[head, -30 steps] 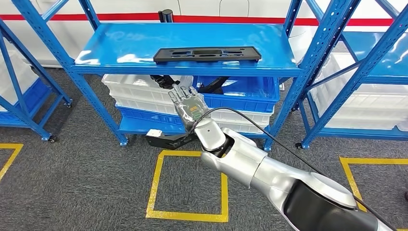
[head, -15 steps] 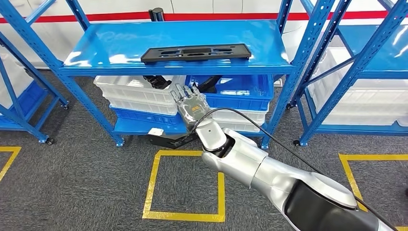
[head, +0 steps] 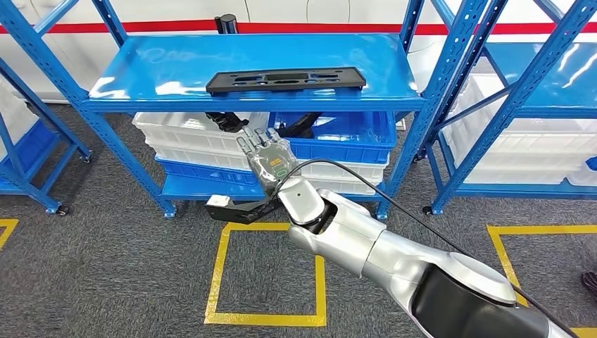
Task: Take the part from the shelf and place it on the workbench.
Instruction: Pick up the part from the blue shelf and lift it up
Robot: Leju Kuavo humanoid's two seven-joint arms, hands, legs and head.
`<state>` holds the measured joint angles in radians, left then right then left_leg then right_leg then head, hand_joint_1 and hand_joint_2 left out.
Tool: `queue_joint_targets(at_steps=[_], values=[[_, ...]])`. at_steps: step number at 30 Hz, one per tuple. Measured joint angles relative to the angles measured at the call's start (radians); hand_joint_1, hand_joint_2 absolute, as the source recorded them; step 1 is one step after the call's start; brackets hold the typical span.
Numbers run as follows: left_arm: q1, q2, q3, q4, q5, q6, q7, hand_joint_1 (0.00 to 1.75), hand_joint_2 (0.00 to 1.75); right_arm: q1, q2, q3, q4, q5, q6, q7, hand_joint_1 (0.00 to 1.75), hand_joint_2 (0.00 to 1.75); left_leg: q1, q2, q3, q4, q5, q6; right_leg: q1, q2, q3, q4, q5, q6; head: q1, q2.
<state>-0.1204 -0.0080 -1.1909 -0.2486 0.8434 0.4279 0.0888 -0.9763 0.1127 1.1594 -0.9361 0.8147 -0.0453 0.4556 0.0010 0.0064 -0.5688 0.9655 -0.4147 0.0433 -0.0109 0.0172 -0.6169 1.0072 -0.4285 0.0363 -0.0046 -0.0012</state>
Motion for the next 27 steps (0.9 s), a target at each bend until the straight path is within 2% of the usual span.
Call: queue_joint_targets(at_steps=[1, 2, 4, 5, 6, 7, 9, 10, 11, 14, 15, 17, 19, 20, 21, 22, 24, 25, 26, 27], values=[[0.0, 0.0, 0.0, 0.0, 0.002, 0.002, -0.001, 0.0, 0.0, 0.0, 0.0, 0.001, 0.0, 0.002, 0.001, -0.001, 0.0, 1.75, 0.002, 0.001, 0.002, -0.004, 0.003, 0.004, 0.0, -0.002, -0.012, 0.031, -0.021, 0.003, 0.0, 0.0], [0.0, 0.0, 0.0, 0.0, 0.004, 0.005, -0.001, 0.0, 0.0, 0.002, 0.0, 0.003, 0.0, 0.002, 0.002, -0.003, 0.0, 1.75, 0.004, 0.001, 0.003, -0.006, 0.006, 0.007, 0.0, -0.004, -0.035, 0.084, -0.053, 0.006, 0.001, 0.0], [0.0, -0.001, 0.0, 0.0, 0.008, 0.007, -0.002, 0.0, 0.0, 0.008, 0.001, 0.007, 0.001, 0.003, 0.004, -0.005, 0.0, 1.75, 0.002, 0.001, 0.003, -0.006, 0.006, 0.011, 0.001, -0.005, -0.095, 0.219, -0.114, 0.009, 0.001, 0.0], [0.001, -0.001, 0.0, 0.0, 0.01, 0.007, -0.002, 0.0, 0.0, 0.013, 0.001, 0.01, 0.001, 0.003, 0.005, -0.005, 0.0, 1.75, 0.002, 0.001, 0.003, -0.005, 0.006, 0.011, 0.001, -0.005, -0.116, 0.264, -0.126, 0.01, 0.001, 0.0], [0.001, -0.001, 0.0, 0.0, 0.011, 0.008, -0.002, 0.0, 0.0, 0.016, 0.001, 0.013, 0.002, 0.002, 0.006, -0.006, 0.0, 1.75, 0.002, 0.001, 0.003, -0.005, 0.006, 0.011, 0.0, -0.006, -0.119, 0.272, -0.118, 0.011, 0.001, 0.0], [0.002, -0.002, 0.0, 0.0, 0.011, 0.008, -0.002, 0.0, 0.0, 0.018, 0.001, 0.015, 0.003, 0.002, 0.006, -0.007, 0.0, 1.75, 0.002, 0.001, 0.004, -0.005, 0.006, 0.01, 0.0, -0.007, -0.103, 0.239, -0.093, 0.01, 0.001, 0.0], [0.001, -0.002, 0.0, 0.0, 0.012, 0.009, -0.003, 0.0, 0.0, 0.019, 0.002, 0.018, 0.004, 0.002, 0.006, -0.01, 0.0, 1.75, 0.0, 0.0, 0.006, -0.001, 0.002, 0.006, 0.0, -0.013, -0.033, 0.099, -0.028, 0.008, 0.001, 0.0], [0.001, -0.002, 0.0, 0.0, 0.012, 0.009, -0.003, 0.0, 0.0, 0.019, 0.003, 0.019, 0.005, 0.002, 0.006, -0.013, 0.0, 1.75, -0.003, -0.001, 0.004, 0.002, -0.001, 0.002, 0.0, -0.015, -0.004, 0.039, -0.008, 0.005, 0.001, 0.0], [0.001, -0.002, 0.0, 0.0, 0.012, 0.009, -0.003, 0.0, 0.0, 0.019, 0.005, 0.02, 0.006, 0.002, 0.006, -0.015, 0.0, 1.75, -0.005, -0.001, 0.002, 0.005, -0.003, -0.001, 0.001, -0.017, 0.012, 0.003, 0.001, 0.001, 0.0, 0.0], [0.001, -0.001, 0.0, 0.0, 0.012, 0.01, -0.004, 0.0, 0.0, 0.02, 0.008, 0.022, 0.008, 0.002, 0.005, -0.019, 0.0, 1.75, -0.006, 0.002, -0.002, 0.01, -0.007, -0.009, 0.002, -0.014, 0.014, -0.013, 0.004, -0.012, 0.0, 0.0], [0.001, -0.001, 0.0, 0.0, 0.011, 0.01, -0.004, 0.0, 0.0, 0.02, 0.01, 0.022, 0.009, 0.002, 0.004, -0.021, 0.0, 1.75, -0.004, 0.002, -0.008, 0.023, -0.017, -0.014, -0.001, -0.013, 0.015, -0.014, 0.005, -0.017, -0.001, 0.0], [0.001, -0.001, 0.0, 0.001, 0.011, 0.011, -0.007, 0.0, 0.0, 0.018, 0.014, 0.022, 0.01, 0.002, 0.003, -0.023, 0.0, 1.75, 0.001, 0.001, -0.045, 0.108, -0.066, -0.028, -0.006, -0.013, 0.015, -0.015, 0.007, -0.023, -0.002, 0.0], [0.001, -0.001, 0.0, 0.001, 0.011, 0.011, -0.009, 0.0, 0.0, 0.019, 0.016, 0.023, 0.011, 0.002, 0.002, -0.025, 0.0, 1.75, 0.008, 0.001, -0.109, 0.249, -0.126, -0.04, -0.006, -0.012, 0.014, -0.015, 0.007, -0.025, -0.004, 0.0], [0.002, -0.001, 0.0, 0.001, 0.011, 0.011, -0.01, 0.0, 0.0, 0.021, 0.016, 0.024, 0.012, 0.002, 0.002, -0.025, 0.0, 1.75, 0.011, 0.001, -0.134, 0.298, -0.14, -0.043, -0.007, -0.012, 0.013, -0.015, 0.007, -0.025, -0.004, 0.0], [0.003, -0.001, 0.0, 0.001, 0.011, 0.011, -0.01, 0.0, 0.0, 0.022, 0.016, 0.025, 0.013, 0.002, 0.002, -0.026, 0.0, 1.75, 0.013, 0.001, -0.142, 0.31, -0.134, -0.045, -0.007, -0.012, 0.014, -0.015, 0.007, -0.025, -0.004, 0.0], [0.003, -0.001, 0.0, 0.001, 0.011, 0.011, -0.01, 0.0, 0.0, 0.022, 0.017, 0.025, 0.014, 0.002, 0.002, -0.026, 0.0, 1.75, 0.015, 0.001, -0.129, 0.279, -0.111, -0.046, -0.008, -0.011, 0.014, -0.015, 0.007, -0.025, -0.004, 0.0], [0.003, -0.001, 0.0, 0.001, 0.011, 0.011, -0.01, 0.0, 0.0, 0.02, 0.019, 0.025, 0.016, 0.002, 0.002, -0.026, 0.0, 1.75, 0.017, 0.0, -0.062, 0.133, -0.044, -0.045, -0.011, -0.01, 0.016, -0.015, 0.007, -0.022, -0.004, 0.0], [0.002, -0.001, 0.0, 0.001, 0.01, 0.011, -0.011, 0.0, 0.0, 0.018, 0.021, 0.025, 0.016, 0.002, 0.001, -0.026, 0.0, 1.75, 0.014, -0.002, -0.031, 0.068, -0.021, -0.042, -0.011, -0.008, 0.016, -0.016, 0.007, -0.018, -0.004, 0.0], [0.001, -0.001, 0.0, 0.001, 0.01, 0.011, -0.012, 0.0, 0.0, 0.017, 0.022, 0.025, 0.016, 0.002, 0.001, -0.026, 0.0, 1.75, 0.011, -0.004, -0.012, 0.026, -0.009, -0.038, -0.01, -0.007, 0.015, -0.017, 0.008, -0.012, -0.004, 0.0], [0.001, -0.001, 0.0, 0.001, 0.01, 0.011, -0.013, 0.0, 0.0, 0.016, 0.024, 0.025, 0.017, 0.002, 0.0, -0.026, 0.0, 1.75, 0.007, -0.006, -0.005, 0.007, -0.007, -0.032, -0.01, -0.007, 0.014, -0.018, 0.009, -0.006, -0.004, 0.0]])
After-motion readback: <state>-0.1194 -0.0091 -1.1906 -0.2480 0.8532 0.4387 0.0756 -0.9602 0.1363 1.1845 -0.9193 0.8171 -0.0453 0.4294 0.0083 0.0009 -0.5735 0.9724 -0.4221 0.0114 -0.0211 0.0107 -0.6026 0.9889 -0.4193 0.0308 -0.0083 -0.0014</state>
